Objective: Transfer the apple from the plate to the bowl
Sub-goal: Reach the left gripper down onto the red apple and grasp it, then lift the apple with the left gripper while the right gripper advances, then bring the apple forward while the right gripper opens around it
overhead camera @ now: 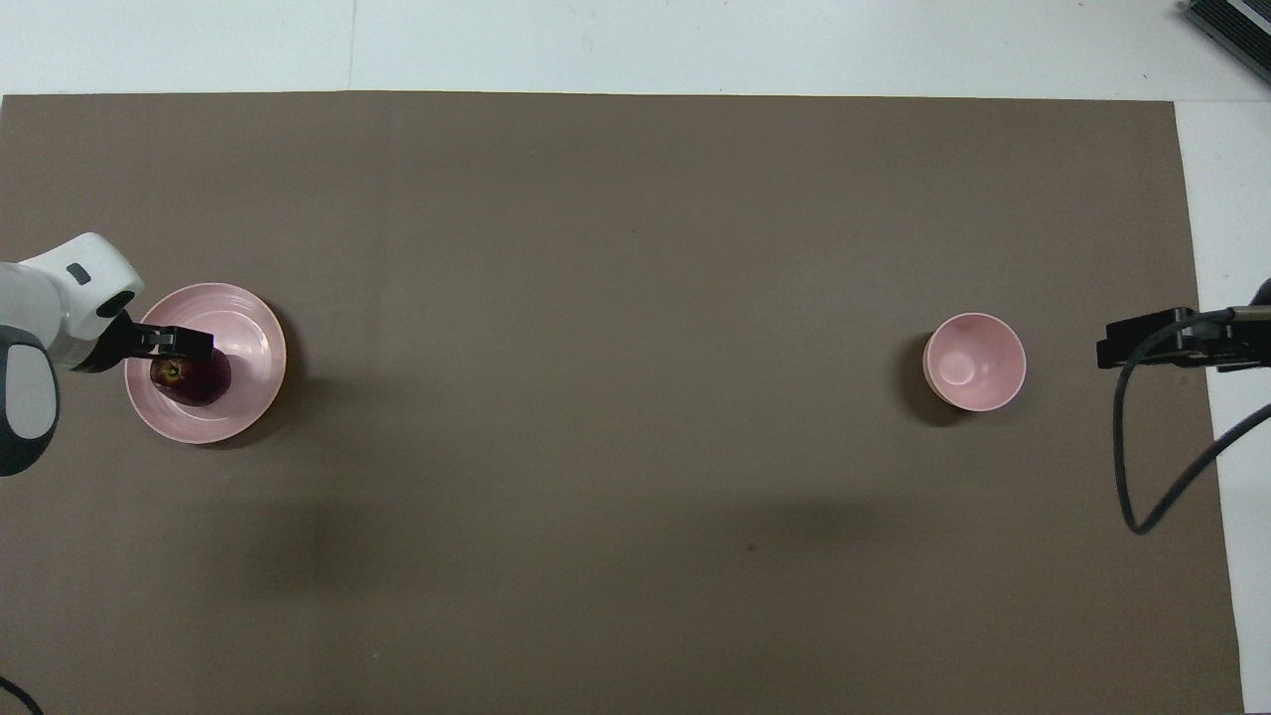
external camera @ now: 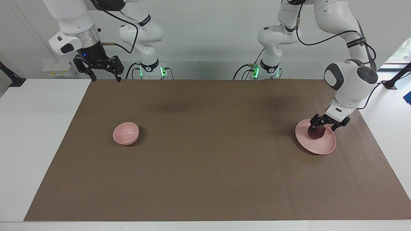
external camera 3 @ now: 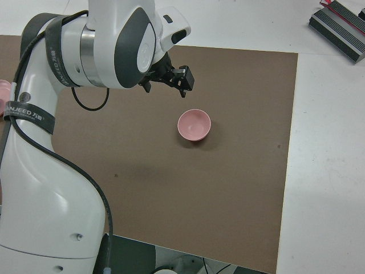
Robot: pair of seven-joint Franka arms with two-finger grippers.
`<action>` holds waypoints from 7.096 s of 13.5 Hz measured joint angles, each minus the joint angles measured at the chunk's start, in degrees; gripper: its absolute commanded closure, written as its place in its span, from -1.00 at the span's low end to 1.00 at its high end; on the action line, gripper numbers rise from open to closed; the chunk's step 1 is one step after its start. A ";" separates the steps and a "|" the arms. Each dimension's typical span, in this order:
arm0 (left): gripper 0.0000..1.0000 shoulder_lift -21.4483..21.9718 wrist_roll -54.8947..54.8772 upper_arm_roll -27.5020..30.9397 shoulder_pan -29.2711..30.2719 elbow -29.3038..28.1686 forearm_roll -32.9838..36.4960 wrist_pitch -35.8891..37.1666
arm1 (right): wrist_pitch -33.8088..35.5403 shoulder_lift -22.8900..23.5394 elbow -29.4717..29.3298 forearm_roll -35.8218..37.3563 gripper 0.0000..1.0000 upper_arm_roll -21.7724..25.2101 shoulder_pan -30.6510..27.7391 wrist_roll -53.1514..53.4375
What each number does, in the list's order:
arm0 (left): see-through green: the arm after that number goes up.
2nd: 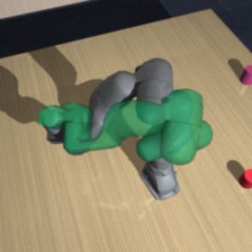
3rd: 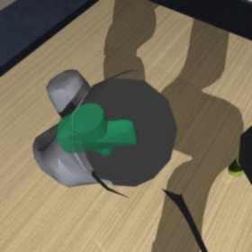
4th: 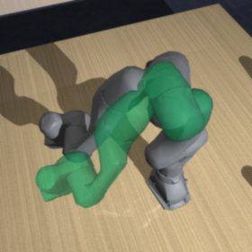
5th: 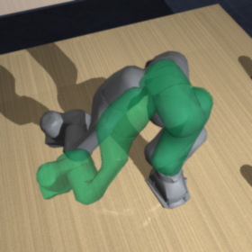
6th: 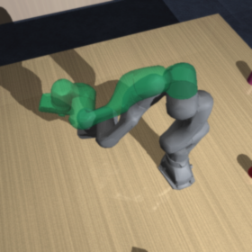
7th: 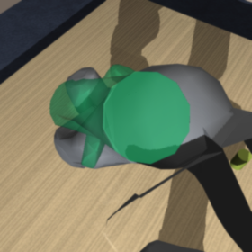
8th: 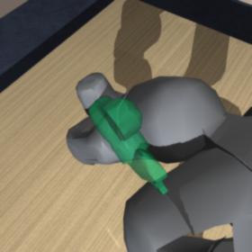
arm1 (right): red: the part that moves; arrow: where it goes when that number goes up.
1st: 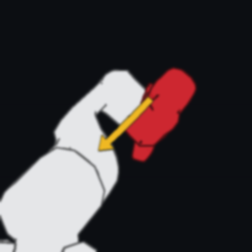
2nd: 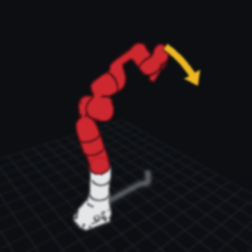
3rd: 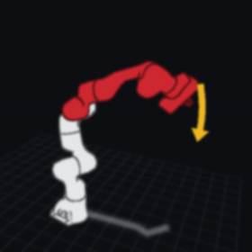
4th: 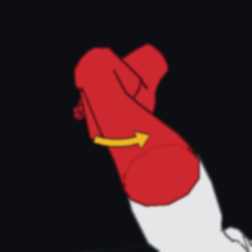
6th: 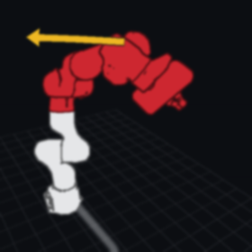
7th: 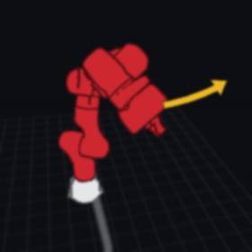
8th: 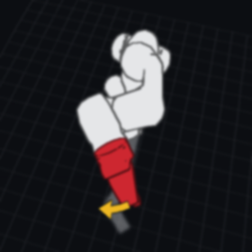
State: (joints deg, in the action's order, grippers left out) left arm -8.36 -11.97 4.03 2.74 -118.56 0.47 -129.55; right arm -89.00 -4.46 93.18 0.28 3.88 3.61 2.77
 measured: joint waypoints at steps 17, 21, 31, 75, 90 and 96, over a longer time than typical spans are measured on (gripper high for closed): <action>1.00 0.14 -0.53 -0.04 0.05 -3.78 0.02 -4.78 | 0.00 0.00 0.29 0.00 -1.00 0.00 0.00 0.00; 1.00 0.47 -0.53 -0.44 -0.01 -1.75 -0.01 -3.74 | 0.00 0.00 0.30 0.00 -1.00 0.00 0.00 0.00; 1.00 3.25 4.40 -3.49 -9.36 8.89 -19.02 12.44 | 0.00 0.00 0.72 0.00 -1.00 0.24 -0.25 0.00; 1.00 3.28 9.63 -20.34 -15.51 10.26 -62.35 -0.05 | -30.56 10.08 17.89 -77.69 -1.00 -0.81 14.43 59.03; 0.96 3.28 9.02 -20.28 -15.47 10.14 -62.24 -1.26 | -37.83 10.32 19.75 -77.70 1.00 -0.84 19.68 58.22; -1.00 3.31 9.36 -20.54 -15.62 10.29 -62.25 -1.30 | -37.84 10.34 19.83 -77.70 1.00 -0.86 19.99 58.22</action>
State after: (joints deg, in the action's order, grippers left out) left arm -5.05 -2.61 -16.52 -12.88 -108.26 -61.79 -130.85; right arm -126.84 5.89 113.02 -77.42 3.02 23.60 60.99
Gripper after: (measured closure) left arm 0.159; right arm 0.233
